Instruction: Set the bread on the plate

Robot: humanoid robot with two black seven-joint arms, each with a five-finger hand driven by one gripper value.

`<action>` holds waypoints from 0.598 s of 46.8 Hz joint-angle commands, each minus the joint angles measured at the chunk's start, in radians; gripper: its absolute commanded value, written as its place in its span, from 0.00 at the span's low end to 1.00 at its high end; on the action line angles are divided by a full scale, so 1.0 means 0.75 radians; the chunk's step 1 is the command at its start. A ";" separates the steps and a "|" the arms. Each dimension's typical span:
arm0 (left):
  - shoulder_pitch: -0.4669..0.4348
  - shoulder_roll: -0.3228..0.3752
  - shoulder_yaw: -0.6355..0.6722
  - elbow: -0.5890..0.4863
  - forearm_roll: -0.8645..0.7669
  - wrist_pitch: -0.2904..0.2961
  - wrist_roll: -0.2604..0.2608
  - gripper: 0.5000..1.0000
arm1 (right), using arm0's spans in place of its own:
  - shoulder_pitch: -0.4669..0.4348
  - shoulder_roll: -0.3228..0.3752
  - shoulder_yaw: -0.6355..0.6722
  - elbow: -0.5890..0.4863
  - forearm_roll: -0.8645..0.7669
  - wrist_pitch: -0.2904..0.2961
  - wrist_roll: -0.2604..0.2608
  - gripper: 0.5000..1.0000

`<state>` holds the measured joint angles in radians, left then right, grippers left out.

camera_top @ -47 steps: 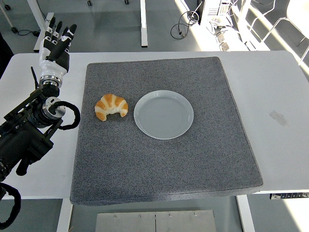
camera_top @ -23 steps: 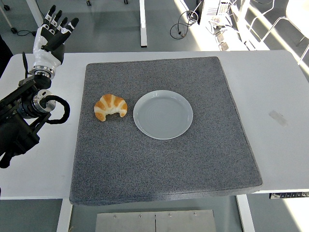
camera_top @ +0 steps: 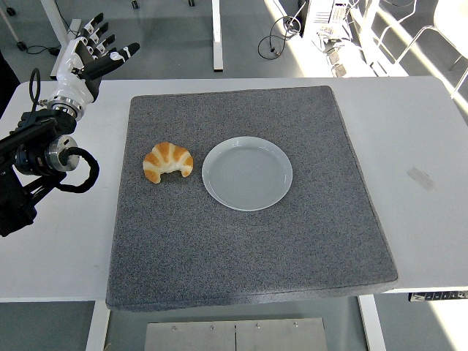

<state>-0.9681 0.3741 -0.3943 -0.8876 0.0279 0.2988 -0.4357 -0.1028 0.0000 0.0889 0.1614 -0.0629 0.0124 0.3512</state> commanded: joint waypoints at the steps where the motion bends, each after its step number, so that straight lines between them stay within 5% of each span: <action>1: -0.024 0.035 0.063 -0.038 0.002 0.060 0.002 0.91 | 0.000 0.000 0.000 -0.001 0.000 0.002 0.000 1.00; 14: -0.145 0.264 0.288 -0.334 0.010 0.070 0.037 0.91 | 0.000 0.000 0.000 -0.001 0.000 0.000 0.000 1.00; 28: -0.217 0.315 0.532 -0.373 0.333 0.058 0.035 0.91 | 0.000 0.000 0.000 -0.001 0.000 0.000 0.000 1.00</action>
<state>-1.1299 0.6115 -0.0178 -1.1617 0.2447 0.3437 -0.4107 -0.1027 0.0000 0.0890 0.1611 -0.0629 0.0123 0.3512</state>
